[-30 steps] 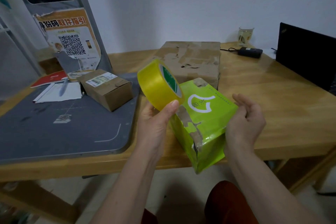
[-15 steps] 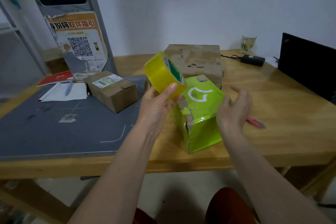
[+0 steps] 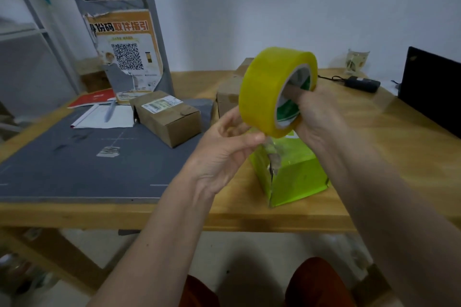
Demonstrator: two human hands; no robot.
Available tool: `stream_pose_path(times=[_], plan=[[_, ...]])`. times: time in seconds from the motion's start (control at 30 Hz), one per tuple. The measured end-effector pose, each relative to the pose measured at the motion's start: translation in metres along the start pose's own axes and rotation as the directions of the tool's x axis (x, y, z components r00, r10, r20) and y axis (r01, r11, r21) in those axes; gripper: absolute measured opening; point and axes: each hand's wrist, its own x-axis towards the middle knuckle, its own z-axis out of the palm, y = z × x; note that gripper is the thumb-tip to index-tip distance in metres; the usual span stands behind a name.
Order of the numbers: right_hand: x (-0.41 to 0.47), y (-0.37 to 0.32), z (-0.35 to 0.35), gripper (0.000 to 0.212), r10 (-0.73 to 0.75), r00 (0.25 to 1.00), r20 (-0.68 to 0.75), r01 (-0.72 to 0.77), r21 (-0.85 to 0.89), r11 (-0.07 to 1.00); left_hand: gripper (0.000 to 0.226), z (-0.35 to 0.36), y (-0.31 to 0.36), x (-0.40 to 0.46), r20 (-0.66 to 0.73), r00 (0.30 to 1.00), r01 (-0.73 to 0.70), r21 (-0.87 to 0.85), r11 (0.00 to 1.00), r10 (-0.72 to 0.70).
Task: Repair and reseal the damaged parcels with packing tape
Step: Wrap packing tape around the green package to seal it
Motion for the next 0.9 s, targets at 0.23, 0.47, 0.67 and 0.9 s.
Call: stream_pose_path(times=[0.23, 0.47, 0.67, 0.9], plan=[[-0.008, -0.007, 0.012, 0.019, -0.131, 0.991, 0.015, 0.132, -0.092, 0.987, 0.014, 0.007, -0.005, -0.005, -0.105, 0.949, 0.253, -0.316, 0.914, -0.299], [-0.014, -0.004, 0.015, 0.020, -0.209, 0.977, 0.037, 0.212, -0.202, 0.956, 0.015, 0.010, -0.006, -0.008, -0.145, 0.915, 0.294, -0.401, 0.868, -0.377], [-0.001, -0.018, -0.009, 0.017, -0.334, 0.938, -0.098, 0.248, -0.484, 0.839, 0.006, -0.016, -0.001, -0.021, -0.257, 0.906, 0.280, -0.235, 0.931, -0.338], [-0.002, -0.016, -0.039, 0.029, -0.294, 0.953, -0.080, 0.172, -0.655, 0.736, 0.008, -0.030, -0.023, -0.022, -0.331, 0.872, 0.352, -0.090, 0.932, -0.361]])
